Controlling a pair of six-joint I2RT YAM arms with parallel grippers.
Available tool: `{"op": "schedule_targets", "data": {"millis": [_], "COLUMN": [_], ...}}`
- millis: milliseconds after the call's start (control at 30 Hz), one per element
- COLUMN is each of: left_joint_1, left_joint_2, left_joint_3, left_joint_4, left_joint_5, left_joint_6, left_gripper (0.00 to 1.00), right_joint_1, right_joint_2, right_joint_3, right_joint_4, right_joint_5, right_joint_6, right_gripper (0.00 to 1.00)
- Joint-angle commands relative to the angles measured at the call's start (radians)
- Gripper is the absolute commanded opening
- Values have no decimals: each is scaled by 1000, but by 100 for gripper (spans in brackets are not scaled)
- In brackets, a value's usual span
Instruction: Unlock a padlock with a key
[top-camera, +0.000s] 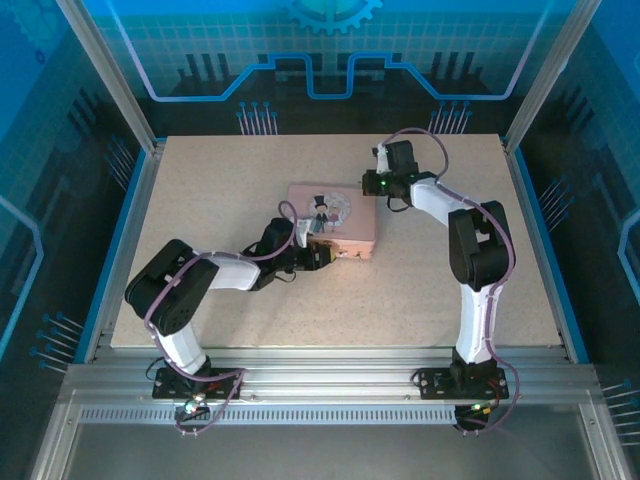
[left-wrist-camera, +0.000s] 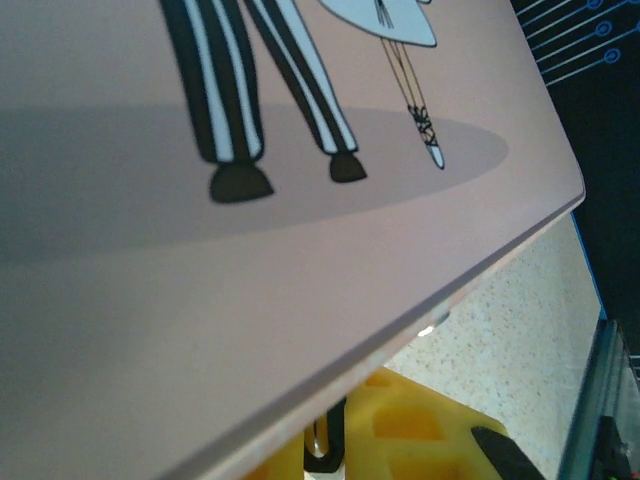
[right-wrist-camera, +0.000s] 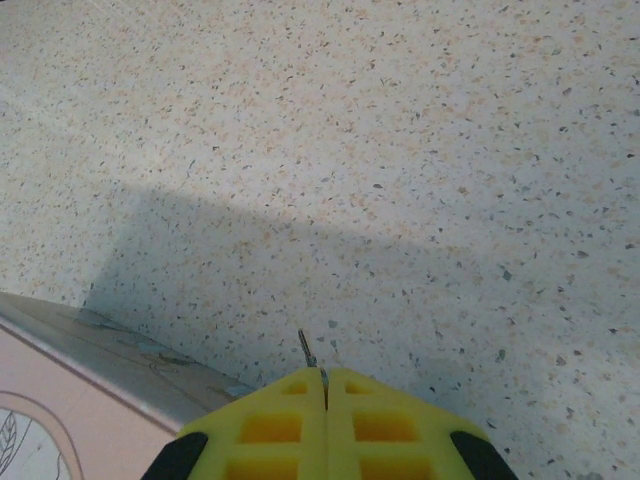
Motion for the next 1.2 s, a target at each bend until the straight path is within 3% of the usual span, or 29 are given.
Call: {"op": "schedule_targets", "data": {"millis": [0,433,900,1167], "left_joint_1": [4,-19,-28,-26], "left_joint_2": [-36,-15,45,66], "left_joint_3": [84,149,232,298], "left_joint_4": [-180,-252,-266,-292], "left_joint_5": [62,68,81,99], "left_joint_6": [47,7,-132,-198], "left_gripper": [6,5,7,10], "right_joint_1": [-23,-73,-76,-54], "right_joint_2": [-61,-167,-602,-772], "right_joint_3": [17,-37,-465,-621], "right_joint_4": [-23,-30,67,130], "right_joint_5": [-34,-17,-145,-235], "right_joint_6": [-16,23,148,236], "right_gripper": [0,0,0,0]}}
